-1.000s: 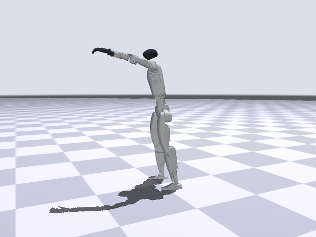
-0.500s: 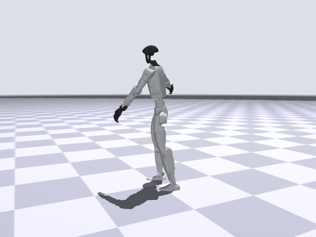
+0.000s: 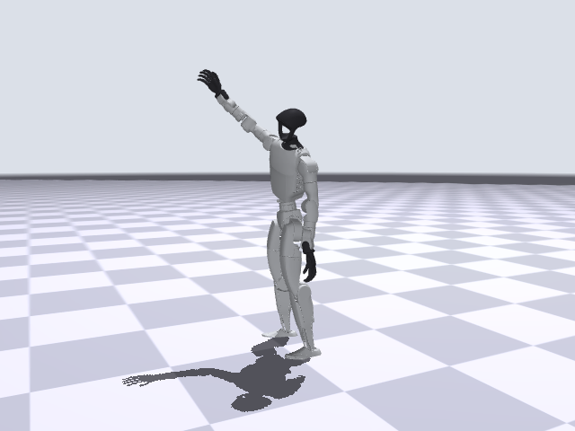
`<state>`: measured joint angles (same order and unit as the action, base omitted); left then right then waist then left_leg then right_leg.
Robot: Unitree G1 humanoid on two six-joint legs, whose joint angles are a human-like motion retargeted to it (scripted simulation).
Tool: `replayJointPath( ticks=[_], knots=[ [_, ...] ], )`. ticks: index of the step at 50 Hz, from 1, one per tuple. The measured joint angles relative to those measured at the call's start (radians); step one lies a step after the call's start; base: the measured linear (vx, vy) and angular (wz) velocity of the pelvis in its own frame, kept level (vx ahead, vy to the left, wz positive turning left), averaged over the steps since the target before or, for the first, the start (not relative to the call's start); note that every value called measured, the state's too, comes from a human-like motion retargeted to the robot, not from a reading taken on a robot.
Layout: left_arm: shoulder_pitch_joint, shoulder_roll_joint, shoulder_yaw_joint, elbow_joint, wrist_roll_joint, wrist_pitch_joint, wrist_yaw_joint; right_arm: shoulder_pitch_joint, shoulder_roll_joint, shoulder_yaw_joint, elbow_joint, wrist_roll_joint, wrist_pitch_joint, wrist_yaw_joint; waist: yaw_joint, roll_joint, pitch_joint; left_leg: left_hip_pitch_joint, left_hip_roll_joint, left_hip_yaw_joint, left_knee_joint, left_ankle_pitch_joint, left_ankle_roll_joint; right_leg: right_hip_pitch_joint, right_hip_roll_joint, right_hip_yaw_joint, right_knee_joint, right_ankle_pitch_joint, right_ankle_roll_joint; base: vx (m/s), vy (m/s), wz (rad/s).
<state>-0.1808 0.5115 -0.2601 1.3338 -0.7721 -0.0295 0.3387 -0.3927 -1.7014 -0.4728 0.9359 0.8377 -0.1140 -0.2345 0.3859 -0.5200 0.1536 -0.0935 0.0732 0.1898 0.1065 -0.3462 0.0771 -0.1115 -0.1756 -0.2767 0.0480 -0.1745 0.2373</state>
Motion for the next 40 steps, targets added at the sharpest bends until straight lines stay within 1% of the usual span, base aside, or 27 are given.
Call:
replayJointPath(
  ticks=[3,4,5,6,7,8,9,10,12,15,20,24,30,35,40],
  knots=[
    [0.011,0.011,0.006,0.000,-0.026,-0.003,-0.027,-0.138,0.003,0.175,-0.026,-0.150,0.051,0.045,0.146,0.000,0.074,0.006,0.001,-0.030,0.011,-0.006,-0.010,0.027,-0.002,-0.030,0.007,-0.015,-0.008,0.03,0.00,0.53],
    [0.020,0.019,0.025,0.005,-0.039,-0.002,-0.037,-0.283,0.038,0.334,-0.021,-0.220,0.065,0.049,0.182,0.000,0.093,0.014,0.001,-0.040,0.014,-0.009,-0.013,0.043,-0.003,-0.041,0.009,-0.021,-0.011,0.03,-0.01,0.55],
    [0.034,0.028,0.050,0.012,-0.054,-0.001,-0.048,-0.478,0.088,0.542,-0.010,-0.298,0.078,0.049,0.213,0.000,0.109,0.027,0.001,-0.050,0.018,-0.013,-0.016,0.063,-0.003,-0.051,0.010,-0.026,-0.015,0.03,-0.01,0.62],
    [0.077,0.023,0.115,0.017,-0.068,-0.001,-0.059,-0.743,0.187,0.825,0.045,-0.370,0.092,0.049,0.195,0.000,0.083,0.024,-0.002,-0.065,0.018,-0.011,-0.018,0.068,-0.005,-0.066,0.011,-0.031,-0.019,0.03,-0.01,0.73],
    [0.117,0.012,0.182,0.022,-0.081,-0.001,-0.068,-0.979,0.289,1.076,0.109,-0.435,0.107,0.056,0.172,0.001,0.054,0.013,-0.006,-0.081,0.016,-0.008,-0.018,0.066,-0.009,-0.081,0.014,-0.036,-0.023,0.03,0.00,0.90],
    [0.151,-0.010,0.253,0.024,-0.093,-0.001,-0.078,-1.157,0.397,1.264,0.191,-0.487,0.123,0.080,0.141,0.003,0.021,-0.011,-0.014,-0.100,0.012,-0.001,-0.018,0.049,-0.017,-0.099,0.020,-0.041,-0.027,0.03,0.00,0.97],
    [0.166,-0.023,0.297,0.027,-0.106,0.000,-0.086,-1.218,0.459,1.344,0.235,-0.537,0.134,0.102,0.144,0.006,0.011,-0.028,-0.020,-0.118,0.010,0.005,-0.017,0.041,-0.023,-0.117,0.024,-0.045,-0.032,0.03,0.00,1.00],
    [0.173,-0.032,0.328,0.029,-0.120,0.000,-0.094,-1.219,0.498,1.370,0.258,-0.588,0.145,0.122,0.164,0.010,0.013,-0.041,-0.026,-0.135,0.007,0.010,-0.017,0.036,-0.028,-0.134,0.028,-0.050,-0.036,0.02,0.00,1.00],
    [0.178,-0.059,0.386,0.037,-0.151,0.005,-0.113,-1.188,0.562,1.388,0.293,-0.693,0.160,0.160,0.207,0.036,0.025,-0.057,-0.035,-0.174,0.006,0.017,-0.018,0.043,-0.035,-0.173,0.033,-0.060,-0.045,0.01,0.00,1.05],
    [0.182,-0.095,0.472,0.048,-0.207,0.013,-0.145,-1.088,0.635,1.361,0.329,-0.813,0.176,0.203,0.269,0.083,0.045,-0.073,-0.050,-0.238,-0.001,0.032,-0.021,0.062,-0.044,-0.239,0.036,-0.074,-0.059,0.00,0.01,1.15],
    [0.205,-0.119,0.606,0.047,-0.281,0.035,-0.204,-0.815,0.731,1.202,0.369,-0.905,0.187,0.232,0.341,0.163,0.055,-0.086,-0.080,-0.347,-0.032,0.068,-0.043,0.107,-0.057,-0.357,0.033,-0.090,-0.076,-0.01,0.01,1.21],
    [0.237,-0.086,0.692,0.037,-0.312,0.054,-0.237,-0.538,0.815,1.030,0.383,-0.947,0.184,0.238,0.376,0.219,0.039,-0.082,-0.100,-0.418,-0.072,0.106,-0.071,0.143,-0.065,-0.440,0.027,-0.097,-0.085,-0.02,0.01,1.03],
    [0.267,0.012,0.804,0.028,-0.376,0.053,-0.212,-0.170,0.966,0.855,0.388,-0.977,0.184,0.217,0.395,0.317,-0.015,-0.068,-0.114,-0.466,-0.126,0.154,-0.100,0.169,-0.073,-0.500,0.021,-0.101,-0.098,-0.03,0.01,0.49],
    [0.272,0.134,0.851,0.020,-0.441,0.023,-0.169,0.077,1.109,0.802,0.382,-0.943,0.188,0.174,0.365,0.410,-0.077,-0.063,-0.116,-0.451,-0.143,0.170,-0.088,0.160,-0.080,-0.487,0.018,-0.098,-0.107,-0.01,0.00,-0.11],
    [0.262,0.289,0.876,-0.009,-0.507,0.001,-0.148,0.278,1.213,0.776,0.398,-0.893,0.201,0.174,0.291,0.520,-0.136,-0.069,-0.116,-0.404,-0.129,0.163,-0.071,0.132,-0.087,-0.437,0.016,-0.094,-0.110,-0.03,-0.01,-0.48]
  ],
)
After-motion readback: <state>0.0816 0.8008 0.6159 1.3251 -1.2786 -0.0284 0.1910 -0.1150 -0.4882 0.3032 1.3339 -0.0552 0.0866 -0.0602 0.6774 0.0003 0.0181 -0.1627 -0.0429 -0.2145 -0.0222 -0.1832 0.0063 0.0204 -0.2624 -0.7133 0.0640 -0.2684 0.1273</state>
